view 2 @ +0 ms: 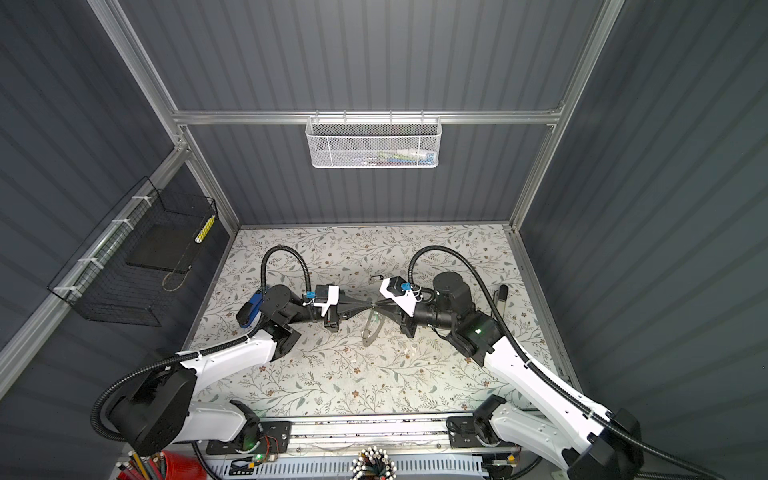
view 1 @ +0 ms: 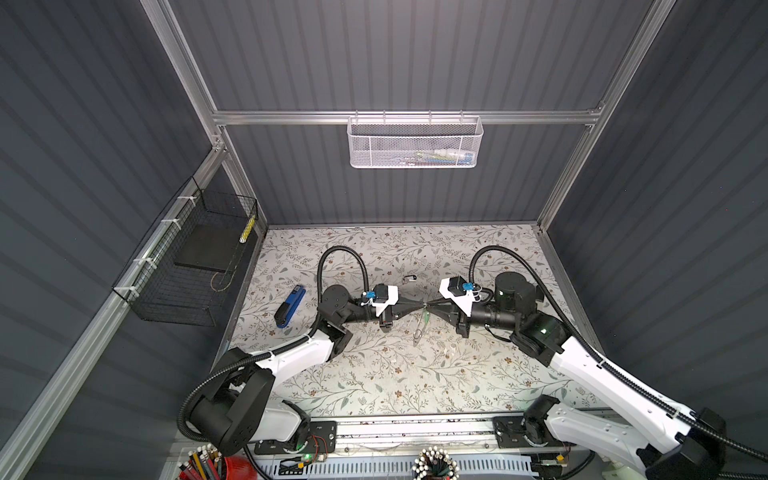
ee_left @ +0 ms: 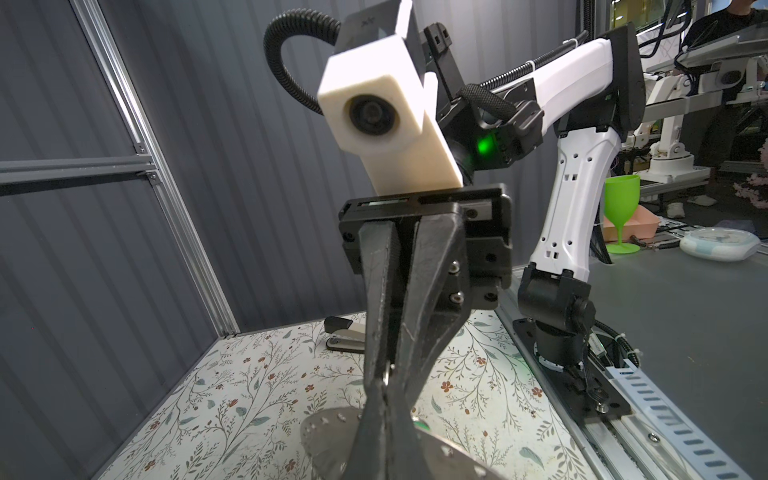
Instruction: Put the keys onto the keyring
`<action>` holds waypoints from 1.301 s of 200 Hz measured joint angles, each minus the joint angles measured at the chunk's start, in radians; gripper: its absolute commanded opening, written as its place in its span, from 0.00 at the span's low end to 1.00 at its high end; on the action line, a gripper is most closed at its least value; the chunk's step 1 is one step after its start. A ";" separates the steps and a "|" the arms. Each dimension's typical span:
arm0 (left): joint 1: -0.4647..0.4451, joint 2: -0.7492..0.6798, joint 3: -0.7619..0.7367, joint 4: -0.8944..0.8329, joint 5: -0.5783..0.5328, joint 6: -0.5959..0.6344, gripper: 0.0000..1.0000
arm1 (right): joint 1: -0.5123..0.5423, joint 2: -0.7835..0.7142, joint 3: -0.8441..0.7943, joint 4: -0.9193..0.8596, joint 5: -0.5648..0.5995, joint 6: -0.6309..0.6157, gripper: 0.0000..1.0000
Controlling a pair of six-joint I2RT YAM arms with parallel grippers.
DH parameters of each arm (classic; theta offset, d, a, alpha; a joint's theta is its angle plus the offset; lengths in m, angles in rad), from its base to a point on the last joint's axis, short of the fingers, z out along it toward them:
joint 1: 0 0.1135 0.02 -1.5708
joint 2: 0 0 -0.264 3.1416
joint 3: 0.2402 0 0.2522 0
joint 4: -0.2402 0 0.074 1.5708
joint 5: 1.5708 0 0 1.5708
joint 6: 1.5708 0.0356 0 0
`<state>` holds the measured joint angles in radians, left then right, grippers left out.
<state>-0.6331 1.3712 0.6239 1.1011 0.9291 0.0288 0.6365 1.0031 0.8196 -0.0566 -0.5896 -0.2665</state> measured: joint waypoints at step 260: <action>-0.108 -0.199 0.344 -1.265 -0.319 0.870 0.31 | 0.022 0.249 0.413 -0.692 0.042 -0.037 0.00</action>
<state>-0.7414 1.1721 0.9680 -0.1642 0.6106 0.8986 0.6582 1.2526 1.2327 -0.7490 -0.5476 -0.3038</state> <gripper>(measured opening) 0.312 0.042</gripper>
